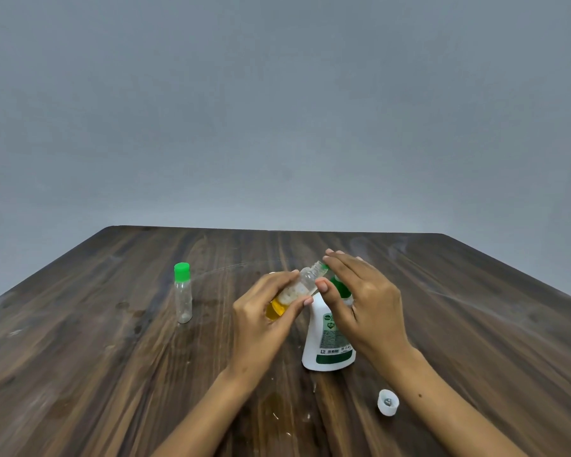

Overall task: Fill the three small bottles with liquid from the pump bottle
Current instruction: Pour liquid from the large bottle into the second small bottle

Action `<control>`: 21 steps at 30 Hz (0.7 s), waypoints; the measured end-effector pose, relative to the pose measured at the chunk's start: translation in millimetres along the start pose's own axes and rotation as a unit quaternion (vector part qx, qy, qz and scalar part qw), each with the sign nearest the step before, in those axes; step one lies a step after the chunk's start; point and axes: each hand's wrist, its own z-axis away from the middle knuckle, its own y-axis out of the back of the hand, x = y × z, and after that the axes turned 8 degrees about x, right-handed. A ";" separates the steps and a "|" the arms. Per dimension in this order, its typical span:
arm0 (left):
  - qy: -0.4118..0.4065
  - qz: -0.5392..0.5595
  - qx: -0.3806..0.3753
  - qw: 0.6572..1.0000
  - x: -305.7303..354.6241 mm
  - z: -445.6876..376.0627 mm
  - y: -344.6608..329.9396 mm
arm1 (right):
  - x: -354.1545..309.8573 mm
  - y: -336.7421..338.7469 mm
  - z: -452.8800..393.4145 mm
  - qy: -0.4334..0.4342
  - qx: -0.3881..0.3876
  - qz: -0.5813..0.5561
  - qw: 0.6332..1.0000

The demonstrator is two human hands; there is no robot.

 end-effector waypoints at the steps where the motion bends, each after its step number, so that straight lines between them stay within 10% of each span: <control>1: 0.001 0.001 -0.001 1.000 0.0 0.4 0.3 | -0.3 0.7 -1.2 0.000 0.000 0.000 1.000; 21: 0.003 0.007 -0.002 1.000 0.9 -1.1 1.1 | -1.2 -0.8 0.5 -0.013 0.000 -0.012 1.000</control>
